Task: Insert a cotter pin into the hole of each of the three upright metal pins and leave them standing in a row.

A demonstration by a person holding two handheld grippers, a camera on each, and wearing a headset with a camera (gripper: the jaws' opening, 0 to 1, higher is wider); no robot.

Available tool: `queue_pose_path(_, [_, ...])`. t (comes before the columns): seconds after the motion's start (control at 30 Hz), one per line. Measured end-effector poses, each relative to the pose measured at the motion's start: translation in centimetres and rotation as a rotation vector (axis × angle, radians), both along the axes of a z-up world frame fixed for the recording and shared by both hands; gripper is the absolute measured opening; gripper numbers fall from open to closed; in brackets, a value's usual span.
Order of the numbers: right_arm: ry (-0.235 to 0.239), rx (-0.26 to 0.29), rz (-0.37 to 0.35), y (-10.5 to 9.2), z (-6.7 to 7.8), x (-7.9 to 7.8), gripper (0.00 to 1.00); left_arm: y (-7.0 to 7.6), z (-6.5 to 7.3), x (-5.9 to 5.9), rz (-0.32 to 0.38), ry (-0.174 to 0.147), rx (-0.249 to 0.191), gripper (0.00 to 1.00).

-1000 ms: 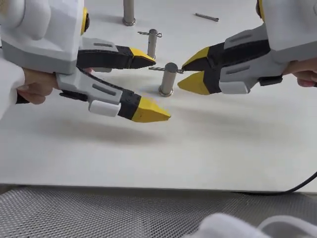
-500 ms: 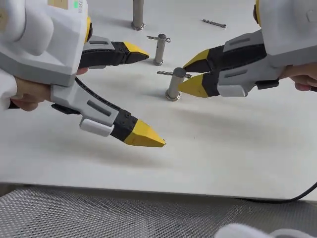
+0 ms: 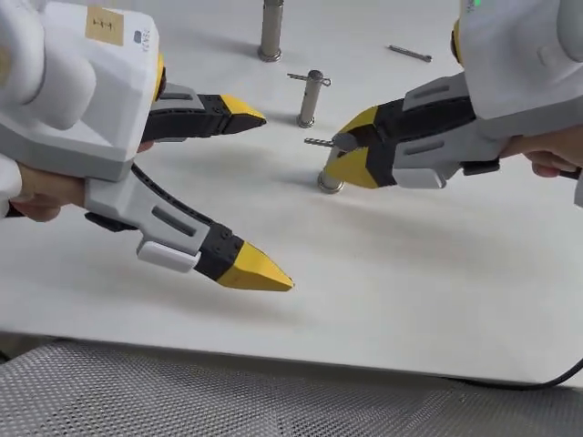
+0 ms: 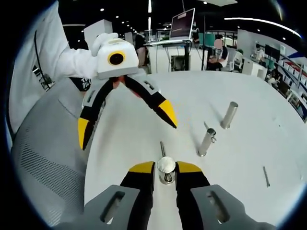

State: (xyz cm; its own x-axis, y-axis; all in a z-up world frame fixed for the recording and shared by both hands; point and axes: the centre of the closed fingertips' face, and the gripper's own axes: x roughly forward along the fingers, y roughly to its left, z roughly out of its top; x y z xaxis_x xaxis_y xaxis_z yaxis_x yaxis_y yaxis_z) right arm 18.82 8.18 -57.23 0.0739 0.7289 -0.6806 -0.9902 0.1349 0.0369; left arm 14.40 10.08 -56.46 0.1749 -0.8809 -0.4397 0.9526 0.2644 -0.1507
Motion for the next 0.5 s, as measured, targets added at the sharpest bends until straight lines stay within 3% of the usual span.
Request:
queue_pose_path(0.23, [-0.022,-0.008,0.025,-0.04,-0.09,-0.01,0.09,-0.14,0.19,0.2,-0.012,-0.004,-0.001,0.99])
queue_pose_path(0.33, [0.005,-0.003,0.001,0.0,-0.2,0.03,0.09,-0.16,0.27,0.16,-0.011,0.001,-0.004,0.99])
queue_pose_path(0.5, [-0.028,-0.013,0.038,0.02,-0.11,-0.26,0.09,0.02,-0.19,-0.01,-0.014,-0.004,0.021,0.99])
